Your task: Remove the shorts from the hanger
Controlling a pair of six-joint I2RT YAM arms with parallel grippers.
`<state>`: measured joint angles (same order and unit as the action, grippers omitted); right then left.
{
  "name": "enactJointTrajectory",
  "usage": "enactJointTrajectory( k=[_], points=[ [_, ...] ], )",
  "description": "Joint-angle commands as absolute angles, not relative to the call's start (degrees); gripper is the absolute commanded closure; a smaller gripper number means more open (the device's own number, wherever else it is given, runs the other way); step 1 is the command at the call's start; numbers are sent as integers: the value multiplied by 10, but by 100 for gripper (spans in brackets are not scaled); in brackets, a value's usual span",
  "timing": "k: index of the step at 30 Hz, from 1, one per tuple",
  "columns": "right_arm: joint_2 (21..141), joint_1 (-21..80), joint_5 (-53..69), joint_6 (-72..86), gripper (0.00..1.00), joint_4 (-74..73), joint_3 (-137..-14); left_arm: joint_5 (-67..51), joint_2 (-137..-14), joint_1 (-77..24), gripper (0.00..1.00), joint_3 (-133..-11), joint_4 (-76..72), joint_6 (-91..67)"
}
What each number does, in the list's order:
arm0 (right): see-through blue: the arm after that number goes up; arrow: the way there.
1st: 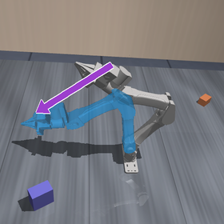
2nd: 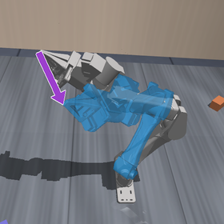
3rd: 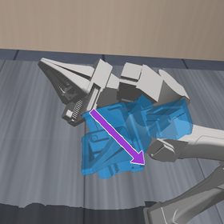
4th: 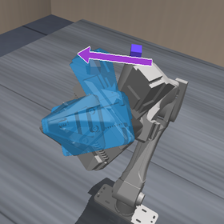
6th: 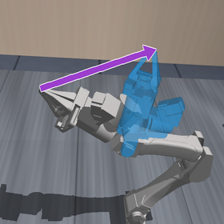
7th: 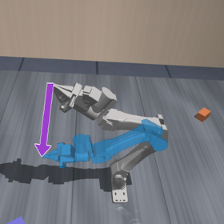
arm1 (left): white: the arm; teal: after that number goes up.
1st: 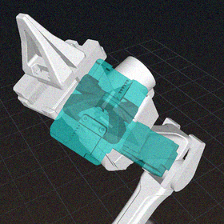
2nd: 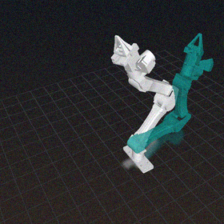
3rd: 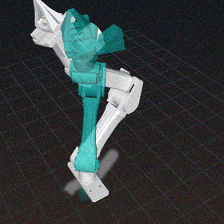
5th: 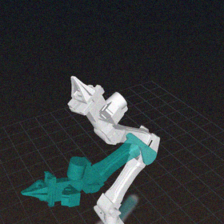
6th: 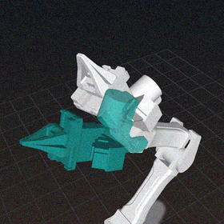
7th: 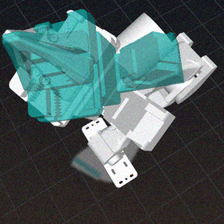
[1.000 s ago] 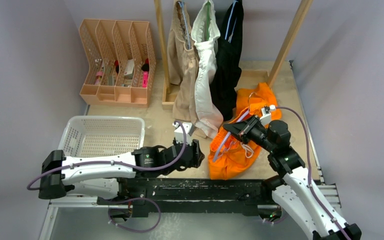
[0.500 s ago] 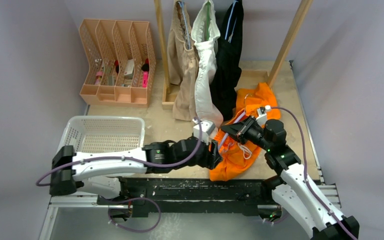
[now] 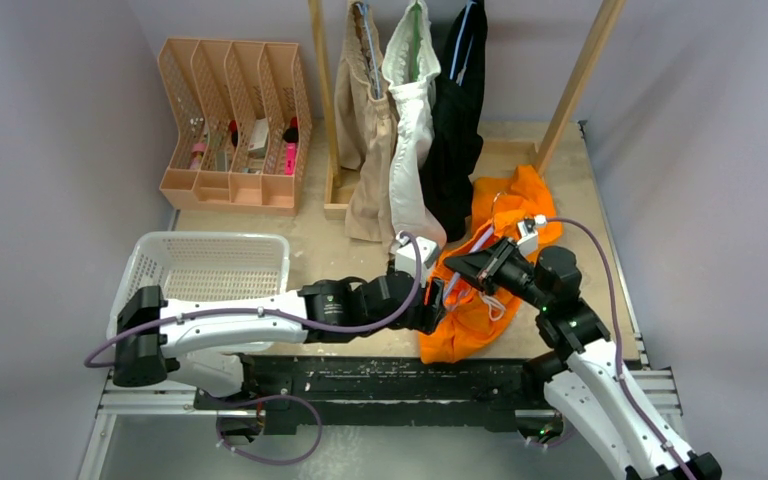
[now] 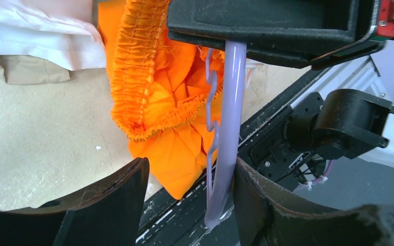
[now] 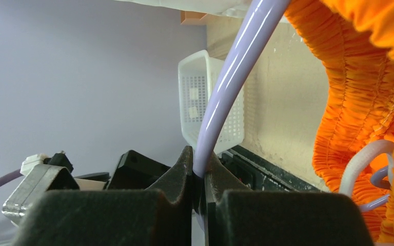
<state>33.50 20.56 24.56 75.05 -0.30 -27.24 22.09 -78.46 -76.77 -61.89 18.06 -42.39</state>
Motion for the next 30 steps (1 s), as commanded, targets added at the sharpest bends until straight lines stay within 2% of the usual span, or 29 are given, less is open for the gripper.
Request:
enactJointTrajectory(
  k=[1, 8, 15, 18, 21, 27, 30],
  points=[
    [312, 204, 240, 742, 100, 5, -281, 239, -722, -766, 41, -625, 185, -426],
    [334, 204, 244, 736, 100, 30, -290, 268, -728, -751, 34, -639, 240, -410],
    [351, 204, 264, 728, 100, 36, -303, 103, -785, -748, 34, -636, 115, -387],
    [352, 204, 261, 728, 100, 40, -306, 74, -807, -748, 34, -644, 97, -393],
    [351, 204, 262, 729, 100, 26, -302, 82, -803, -748, 34, -646, 101, -397],
    [331, 204, 245, 742, 100, 4, -285, 171, -732, -748, 33, -625, 138, -402],
    [328, 204, 246, 748, 100, 16, -276, 165, -702, -748, 32, -606, 122, -402]
  ],
)
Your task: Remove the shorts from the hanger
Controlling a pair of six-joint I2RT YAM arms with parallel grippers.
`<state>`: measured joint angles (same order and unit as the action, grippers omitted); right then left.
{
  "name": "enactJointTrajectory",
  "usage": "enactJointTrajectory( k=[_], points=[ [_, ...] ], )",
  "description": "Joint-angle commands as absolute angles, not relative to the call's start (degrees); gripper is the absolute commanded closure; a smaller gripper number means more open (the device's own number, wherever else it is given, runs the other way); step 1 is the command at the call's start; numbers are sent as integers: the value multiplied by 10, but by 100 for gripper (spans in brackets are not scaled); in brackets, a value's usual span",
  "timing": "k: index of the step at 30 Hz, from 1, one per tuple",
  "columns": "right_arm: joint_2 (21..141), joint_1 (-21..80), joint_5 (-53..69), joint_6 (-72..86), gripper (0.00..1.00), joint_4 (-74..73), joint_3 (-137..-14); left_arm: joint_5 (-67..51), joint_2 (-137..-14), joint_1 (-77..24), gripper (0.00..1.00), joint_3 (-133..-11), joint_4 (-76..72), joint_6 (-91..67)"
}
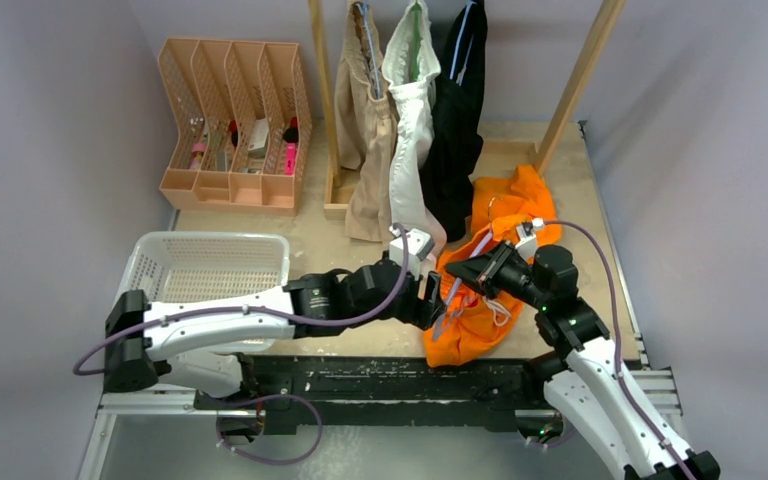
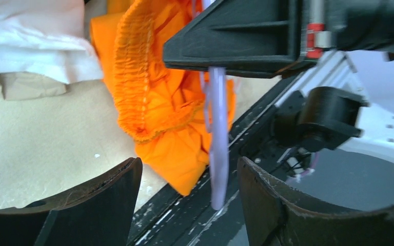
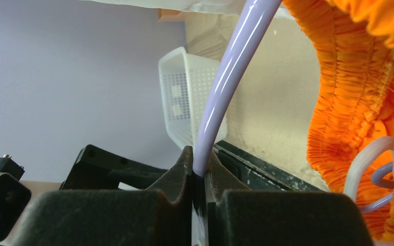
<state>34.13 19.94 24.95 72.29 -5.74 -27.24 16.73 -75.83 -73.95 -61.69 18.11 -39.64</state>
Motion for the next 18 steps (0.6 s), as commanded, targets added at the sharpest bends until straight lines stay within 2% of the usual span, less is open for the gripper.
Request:
enactJointTrajectory(
  k=[1, 8, 12, 14, 15, 17, 18],
  points=[
    [331, 203, 248, 749, 100, 18, -276, 155, -701, -748, 32, -605, 119, -400],
    [359, 204, 267, 741, 100, 54, -301, 113, -774, -747, 32, -636, 129, -386],
    [362, 204, 287, 746, 100, 65, -309, 100, -819, -748, 37, -652, 110, -381],
    [356, 203, 291, 749, 100, 63, -311, 114, -835, -748, 43, -665, 124, -380],
    [352, 203, 292, 748, 100, 57, -313, 119, -840, -748, 49, -669, 131, -379],
    [341, 204, 284, 746, 100, 30, -317, 125, -842, -748, 64, -672, 133, -379],
    [333, 204, 275, 745, 99, 14, -318, 129, -839, -748, 76, -671, 134, -380]
  ],
)
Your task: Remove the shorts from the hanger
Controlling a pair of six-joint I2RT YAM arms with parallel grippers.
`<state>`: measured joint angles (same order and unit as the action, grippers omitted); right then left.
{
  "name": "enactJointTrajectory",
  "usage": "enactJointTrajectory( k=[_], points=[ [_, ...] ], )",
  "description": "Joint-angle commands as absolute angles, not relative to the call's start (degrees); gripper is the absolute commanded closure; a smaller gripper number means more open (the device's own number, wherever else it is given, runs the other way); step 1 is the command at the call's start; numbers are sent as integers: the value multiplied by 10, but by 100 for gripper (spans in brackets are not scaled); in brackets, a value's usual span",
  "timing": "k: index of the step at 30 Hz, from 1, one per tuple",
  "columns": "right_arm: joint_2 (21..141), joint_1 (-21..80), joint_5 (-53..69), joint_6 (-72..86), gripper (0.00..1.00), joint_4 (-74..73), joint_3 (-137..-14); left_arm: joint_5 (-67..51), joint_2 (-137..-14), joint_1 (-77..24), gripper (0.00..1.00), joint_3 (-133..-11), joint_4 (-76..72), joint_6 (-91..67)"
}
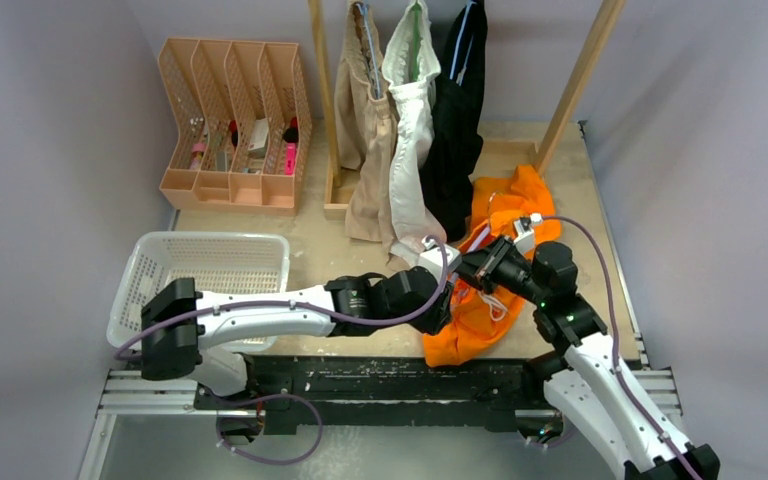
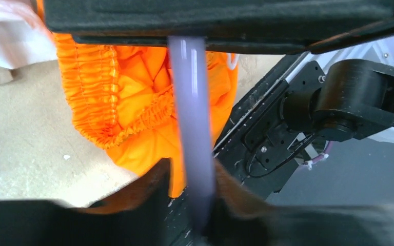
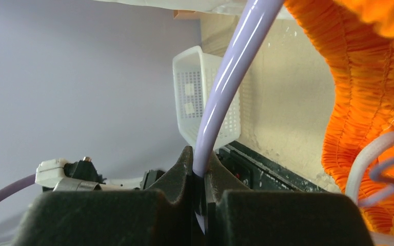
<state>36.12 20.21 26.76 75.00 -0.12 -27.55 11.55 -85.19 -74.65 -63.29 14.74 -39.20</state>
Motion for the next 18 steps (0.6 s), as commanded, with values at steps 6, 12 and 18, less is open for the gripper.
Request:
enactJointTrajectory(
  k=[6, 12, 18],
  points=[
    [305, 204, 227, 708, 45, -71, -348, 188, -785, -748, 100, -646, 174, -394],
    [299, 204, 133, 620, 30, -247, -425, 177, -716, -748, 100, -589, 193, -412],
    [307, 204, 19, 549, 30, -326, -456, 136, -693, -748, 100, -576, 187, -413]
  ],
)
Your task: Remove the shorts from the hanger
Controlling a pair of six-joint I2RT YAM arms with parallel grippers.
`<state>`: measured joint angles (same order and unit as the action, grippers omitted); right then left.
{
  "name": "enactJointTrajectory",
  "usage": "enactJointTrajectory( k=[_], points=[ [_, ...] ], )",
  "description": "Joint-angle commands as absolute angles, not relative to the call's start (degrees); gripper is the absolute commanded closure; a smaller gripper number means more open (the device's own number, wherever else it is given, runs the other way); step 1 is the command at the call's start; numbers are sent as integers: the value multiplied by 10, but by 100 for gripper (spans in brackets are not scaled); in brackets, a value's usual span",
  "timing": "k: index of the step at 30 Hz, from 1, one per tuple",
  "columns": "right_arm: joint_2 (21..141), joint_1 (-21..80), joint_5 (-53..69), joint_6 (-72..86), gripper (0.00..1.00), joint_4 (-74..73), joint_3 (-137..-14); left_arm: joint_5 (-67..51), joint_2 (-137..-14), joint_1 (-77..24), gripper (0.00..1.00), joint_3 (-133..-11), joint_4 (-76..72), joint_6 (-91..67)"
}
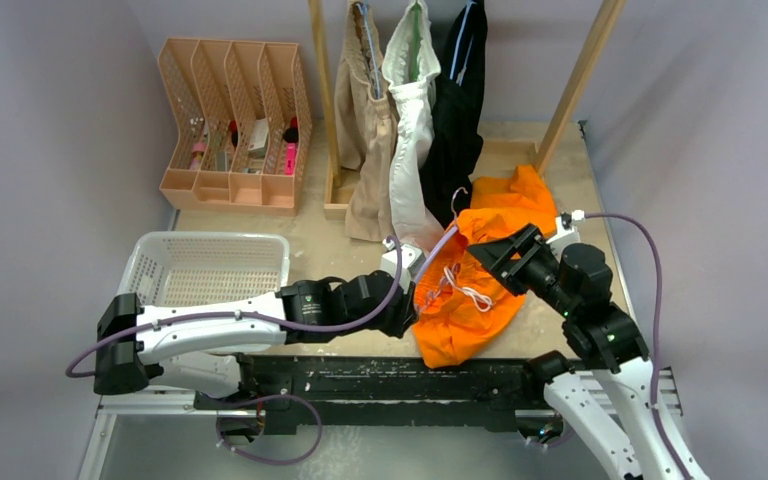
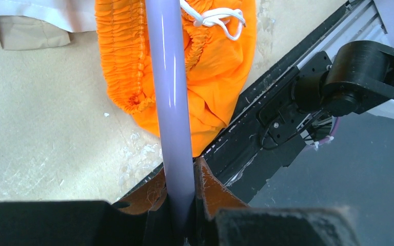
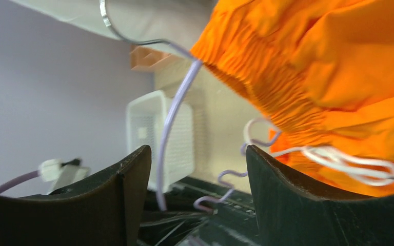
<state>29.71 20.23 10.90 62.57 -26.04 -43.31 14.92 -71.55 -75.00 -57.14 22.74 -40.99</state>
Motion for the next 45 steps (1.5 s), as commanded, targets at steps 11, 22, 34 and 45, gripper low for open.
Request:
enactJointTrajectory(
  k=[11, 22, 34, 45],
  points=[
    [471, 204, 4, 398, 27, -247, -497, 133, -701, -749, 100, -590, 196, -417],
    [520, 204, -80, 378, 96, -224, -531, 141, -710, -749, 100, -598, 212, -418],
    [517, 199, -283, 468, 100, -351, -535, 30, -631, -752, 100, -584, 283, -408],
    [542, 144, -134, 475, 100, -263, -424, 65, -529, -752, 100, -633, 421, -410]
  ],
)
